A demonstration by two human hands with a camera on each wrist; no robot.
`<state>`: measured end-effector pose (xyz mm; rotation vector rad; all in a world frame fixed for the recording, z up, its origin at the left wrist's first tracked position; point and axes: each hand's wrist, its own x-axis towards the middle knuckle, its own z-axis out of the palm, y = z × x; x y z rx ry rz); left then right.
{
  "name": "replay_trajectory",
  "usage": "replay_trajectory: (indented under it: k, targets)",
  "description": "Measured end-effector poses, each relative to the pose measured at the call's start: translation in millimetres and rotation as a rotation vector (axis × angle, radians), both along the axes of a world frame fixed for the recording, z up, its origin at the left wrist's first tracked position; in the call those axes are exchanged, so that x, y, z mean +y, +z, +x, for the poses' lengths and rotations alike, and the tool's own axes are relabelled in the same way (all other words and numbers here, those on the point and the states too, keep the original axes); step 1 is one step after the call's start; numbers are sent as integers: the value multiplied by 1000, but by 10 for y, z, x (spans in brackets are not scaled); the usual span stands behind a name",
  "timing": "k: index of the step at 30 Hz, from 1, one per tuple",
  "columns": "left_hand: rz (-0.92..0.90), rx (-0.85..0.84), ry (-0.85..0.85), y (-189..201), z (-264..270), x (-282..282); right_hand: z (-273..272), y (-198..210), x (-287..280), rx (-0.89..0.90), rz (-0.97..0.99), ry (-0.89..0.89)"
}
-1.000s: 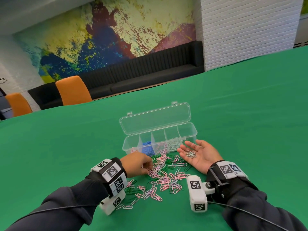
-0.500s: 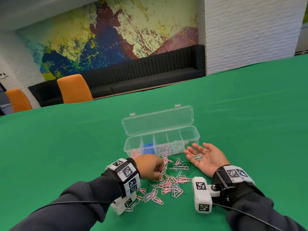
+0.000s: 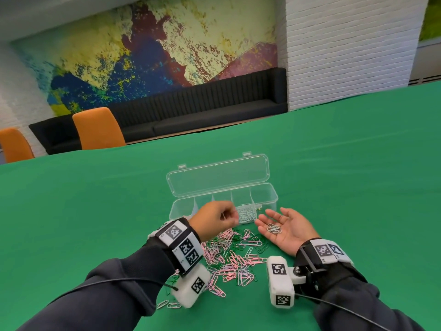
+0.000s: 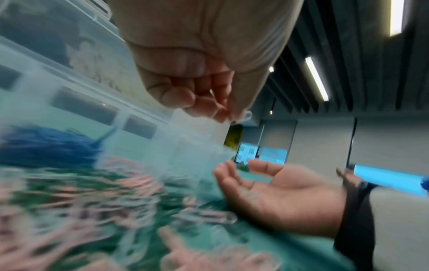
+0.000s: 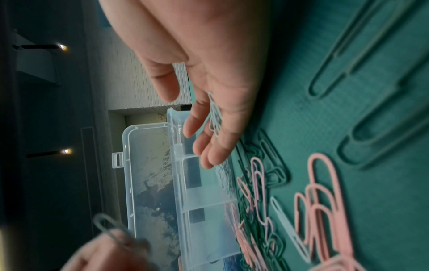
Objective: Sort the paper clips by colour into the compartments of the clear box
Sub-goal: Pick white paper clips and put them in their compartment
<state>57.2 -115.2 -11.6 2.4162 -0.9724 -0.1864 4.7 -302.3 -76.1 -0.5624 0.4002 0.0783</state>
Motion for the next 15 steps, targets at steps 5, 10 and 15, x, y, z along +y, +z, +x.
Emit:
replay_trajectory:
  k: [5, 10, 15]
  targets:
    - [-302, 136, 55, 15, -50, -174, -21, 41, 36, 3, 14, 38]
    - [181, -66, -5, -154, -14, 55, -20, 37, 28, -11, 64, 39]
    - [517, -127, -15, -193, 132, 253, -31, 25, 16, -17, 60, 20]
